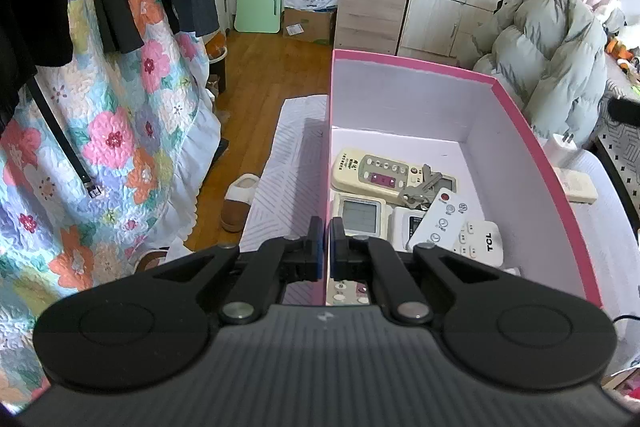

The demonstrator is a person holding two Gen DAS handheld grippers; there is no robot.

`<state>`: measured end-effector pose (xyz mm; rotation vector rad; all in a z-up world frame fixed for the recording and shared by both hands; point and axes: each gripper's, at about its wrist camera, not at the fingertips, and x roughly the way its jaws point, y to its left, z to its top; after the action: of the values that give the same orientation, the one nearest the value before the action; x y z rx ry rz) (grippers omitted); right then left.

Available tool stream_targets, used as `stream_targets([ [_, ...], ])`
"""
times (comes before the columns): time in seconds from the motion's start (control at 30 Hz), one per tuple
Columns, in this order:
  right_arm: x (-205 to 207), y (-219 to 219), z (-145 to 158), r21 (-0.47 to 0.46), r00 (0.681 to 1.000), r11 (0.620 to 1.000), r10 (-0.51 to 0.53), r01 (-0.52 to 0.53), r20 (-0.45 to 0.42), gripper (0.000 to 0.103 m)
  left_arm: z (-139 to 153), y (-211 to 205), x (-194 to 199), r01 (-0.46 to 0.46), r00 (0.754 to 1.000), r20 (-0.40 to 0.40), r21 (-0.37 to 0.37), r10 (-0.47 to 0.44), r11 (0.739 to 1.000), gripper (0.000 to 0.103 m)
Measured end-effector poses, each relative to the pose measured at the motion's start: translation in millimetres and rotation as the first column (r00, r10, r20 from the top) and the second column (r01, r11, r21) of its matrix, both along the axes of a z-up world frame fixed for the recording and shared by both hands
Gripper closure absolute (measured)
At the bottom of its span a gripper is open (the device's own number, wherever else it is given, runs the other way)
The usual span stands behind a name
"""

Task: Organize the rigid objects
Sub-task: 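Carry the keys into the pink box and open the right tool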

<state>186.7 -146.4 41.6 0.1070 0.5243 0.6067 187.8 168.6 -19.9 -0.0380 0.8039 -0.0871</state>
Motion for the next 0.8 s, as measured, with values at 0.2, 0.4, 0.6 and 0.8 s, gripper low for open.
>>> stream_targets([
  [0.2,-3.1,28.5,2.1,0.034,0.993,0.993,0.118,-0.117,-0.030,0.098,2.6,0.0,2.9,0.013,1.000,-0.009,0.011,-0.013,1.000,0.101],
  [0.4,11.1,58.1,-24.8,0.025,0.969,0.985,0.172,-0.170,-0.178,0.098,6.6,-5.6,1.4,0.024,1.000,0.013,0.049,-0.025,0.998,0.101],
  [0.6,25.2,74.1,-46.7,-0.014,0.955,0.984,0.167,-0.176,-0.244,0.098,7.2,-7.0,2.2,0.023,1.000,0.007,0.042,-0.023,0.999,0.101],
  [0.8,46.4,78.5,-57.9,-0.044,0.952,0.995,0.077,-0.094,-0.298,0.087,6.9,-6.8,2.1,0.020,1.000,0.008,0.058,-0.021,0.998,0.099],
])
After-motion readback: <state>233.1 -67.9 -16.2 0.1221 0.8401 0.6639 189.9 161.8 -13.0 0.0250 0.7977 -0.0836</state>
